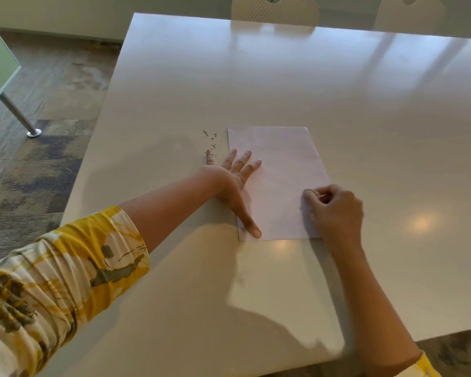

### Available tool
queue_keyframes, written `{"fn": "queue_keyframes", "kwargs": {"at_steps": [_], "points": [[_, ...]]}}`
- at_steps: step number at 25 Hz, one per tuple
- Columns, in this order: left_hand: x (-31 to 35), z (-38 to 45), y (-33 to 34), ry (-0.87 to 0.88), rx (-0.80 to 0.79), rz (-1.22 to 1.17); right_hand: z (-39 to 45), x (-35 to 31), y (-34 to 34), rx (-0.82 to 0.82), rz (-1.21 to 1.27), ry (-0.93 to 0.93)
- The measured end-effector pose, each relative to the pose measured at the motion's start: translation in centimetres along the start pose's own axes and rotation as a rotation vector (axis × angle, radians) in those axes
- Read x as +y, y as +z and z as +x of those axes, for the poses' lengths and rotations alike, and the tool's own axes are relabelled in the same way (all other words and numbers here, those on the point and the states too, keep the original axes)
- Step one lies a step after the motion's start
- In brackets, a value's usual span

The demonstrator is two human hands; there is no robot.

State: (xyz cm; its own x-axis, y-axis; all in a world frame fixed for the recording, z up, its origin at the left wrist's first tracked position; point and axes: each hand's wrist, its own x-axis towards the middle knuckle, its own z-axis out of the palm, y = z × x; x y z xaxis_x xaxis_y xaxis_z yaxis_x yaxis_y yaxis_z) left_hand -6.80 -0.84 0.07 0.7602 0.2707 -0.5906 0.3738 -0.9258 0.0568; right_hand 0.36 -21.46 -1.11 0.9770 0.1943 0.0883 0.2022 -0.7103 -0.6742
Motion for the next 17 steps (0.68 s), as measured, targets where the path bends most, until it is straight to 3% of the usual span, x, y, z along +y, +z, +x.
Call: {"fn": "queue_keyframes", "kwargs": {"at_steps": [2, 6, 12, 17], "points": [[0.0, -0.1, 0.0, -0.004, 0.005, -0.001, -0.1, -0.4, 0.0, 0.032, -0.035, -0.011], [-0.1, -0.2, -0.1, 0.030, -0.006, -0.001, -4.6, -3.6, 4.4, -0.213, 0.087, -0.281], [-0.4, -0.1, 0.1, 0.030, -0.001, -0.048, 1.2, 0.2, -0.3, 0.074, -0.083, 0.009], [-0.3, 0.2, 0.3, 0.040, 0.010, -0.020, -4.2, -3.9, 4.5, -0.226, 0.056, -0.254]]}}
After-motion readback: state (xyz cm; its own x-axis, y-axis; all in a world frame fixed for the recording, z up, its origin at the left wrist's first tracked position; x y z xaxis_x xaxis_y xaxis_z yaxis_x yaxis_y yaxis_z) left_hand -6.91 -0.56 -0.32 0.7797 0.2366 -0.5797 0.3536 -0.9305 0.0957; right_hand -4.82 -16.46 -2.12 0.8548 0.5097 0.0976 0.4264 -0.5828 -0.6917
